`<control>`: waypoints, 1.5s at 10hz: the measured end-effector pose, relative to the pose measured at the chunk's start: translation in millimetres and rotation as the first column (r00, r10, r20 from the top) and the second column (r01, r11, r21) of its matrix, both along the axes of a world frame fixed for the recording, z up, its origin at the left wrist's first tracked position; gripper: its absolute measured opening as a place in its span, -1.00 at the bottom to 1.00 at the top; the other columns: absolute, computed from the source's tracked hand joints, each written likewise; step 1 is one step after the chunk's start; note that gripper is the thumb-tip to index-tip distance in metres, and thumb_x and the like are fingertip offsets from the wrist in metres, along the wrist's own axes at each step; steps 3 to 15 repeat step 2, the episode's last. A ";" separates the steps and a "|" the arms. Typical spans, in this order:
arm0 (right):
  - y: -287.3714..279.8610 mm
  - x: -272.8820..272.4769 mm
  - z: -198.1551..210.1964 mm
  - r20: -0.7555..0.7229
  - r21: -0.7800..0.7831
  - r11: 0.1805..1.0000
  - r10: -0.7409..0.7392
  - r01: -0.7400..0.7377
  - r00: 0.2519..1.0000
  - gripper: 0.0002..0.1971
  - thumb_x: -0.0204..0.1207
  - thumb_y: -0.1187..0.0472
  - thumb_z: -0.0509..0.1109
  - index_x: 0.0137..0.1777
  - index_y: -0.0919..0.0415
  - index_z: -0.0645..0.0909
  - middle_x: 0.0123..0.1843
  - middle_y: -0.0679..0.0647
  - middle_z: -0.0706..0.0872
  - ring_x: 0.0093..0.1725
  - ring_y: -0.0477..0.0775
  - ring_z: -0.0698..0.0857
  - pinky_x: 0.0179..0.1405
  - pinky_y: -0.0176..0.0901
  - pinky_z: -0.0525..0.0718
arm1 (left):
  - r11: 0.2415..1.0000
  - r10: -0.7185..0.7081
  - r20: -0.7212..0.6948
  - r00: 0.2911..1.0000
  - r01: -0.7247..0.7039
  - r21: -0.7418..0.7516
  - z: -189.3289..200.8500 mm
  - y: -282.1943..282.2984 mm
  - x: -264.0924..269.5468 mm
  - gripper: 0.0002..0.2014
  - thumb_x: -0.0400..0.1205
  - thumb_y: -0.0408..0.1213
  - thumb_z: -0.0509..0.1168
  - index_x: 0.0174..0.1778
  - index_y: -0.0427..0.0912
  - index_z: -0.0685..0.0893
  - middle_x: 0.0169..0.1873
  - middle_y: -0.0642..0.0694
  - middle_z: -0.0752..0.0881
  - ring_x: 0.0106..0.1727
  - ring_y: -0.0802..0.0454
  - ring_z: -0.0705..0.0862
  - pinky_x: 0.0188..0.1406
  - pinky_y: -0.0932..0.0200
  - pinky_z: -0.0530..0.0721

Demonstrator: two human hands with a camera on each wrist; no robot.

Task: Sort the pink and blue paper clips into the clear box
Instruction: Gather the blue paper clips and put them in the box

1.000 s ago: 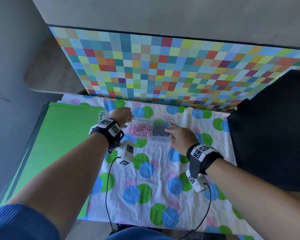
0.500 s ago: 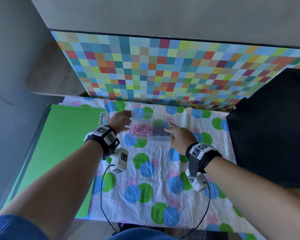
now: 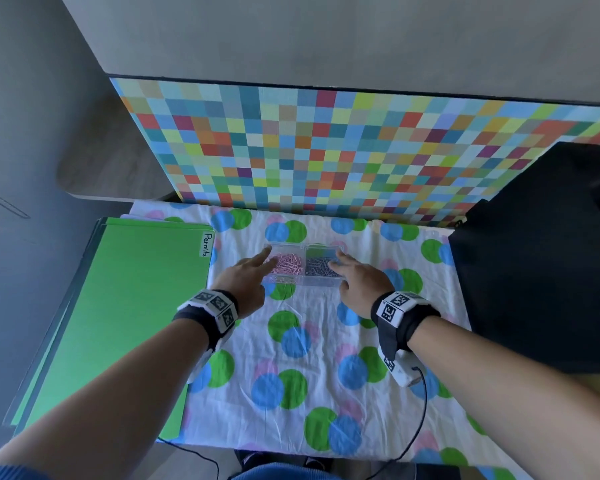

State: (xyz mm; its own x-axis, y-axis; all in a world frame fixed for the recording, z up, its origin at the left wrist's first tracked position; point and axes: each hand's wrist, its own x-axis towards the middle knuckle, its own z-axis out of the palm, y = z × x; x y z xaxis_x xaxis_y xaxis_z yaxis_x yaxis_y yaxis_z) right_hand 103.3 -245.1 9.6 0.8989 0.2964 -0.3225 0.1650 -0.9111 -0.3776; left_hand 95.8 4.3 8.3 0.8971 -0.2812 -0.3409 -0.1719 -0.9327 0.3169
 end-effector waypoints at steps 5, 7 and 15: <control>-8.7 -35.7 -3.5 0.224 -0.063 0.997 0.055 -0.042 0.973 -0.41 0.48 0.26 0.37 0.54 0.07 0.39 0.60 0.22 0.33 0.58 0.27 0.32 0.55 0.11 0.34 | 0.999 0.022 0.124 0.992 -0.016 -0.043 20.7 3.1 -17.4 -0.41 0.56 -0.37 0.15 0.54 0.09 0.38 0.59 0.07 0.28 0.56 0.01 0.30 0.52 -0.02 0.36; -8.7 -35.7 -3.5 0.224 -0.063 0.997 0.055 -0.042 0.973 -0.41 0.48 0.26 0.37 0.54 0.07 0.39 0.60 0.22 0.33 0.58 0.27 0.32 0.55 0.11 0.34 | 0.999 0.022 0.124 0.992 -0.016 -0.043 20.7 3.1 -17.4 -0.41 0.56 -0.37 0.15 0.54 0.09 0.38 0.59 0.07 0.28 0.56 0.01 0.30 0.52 -0.02 0.36; -8.7 -35.7 -3.5 0.224 -0.063 0.997 0.055 -0.042 0.973 -0.41 0.48 0.26 0.37 0.54 0.07 0.39 0.60 0.22 0.33 0.58 0.27 0.32 0.55 0.11 0.34 | 0.999 0.022 0.124 0.992 -0.016 -0.043 20.7 3.1 -17.4 -0.41 0.56 -0.37 0.15 0.54 0.09 0.38 0.59 0.07 0.28 0.56 0.01 0.30 0.52 -0.02 0.36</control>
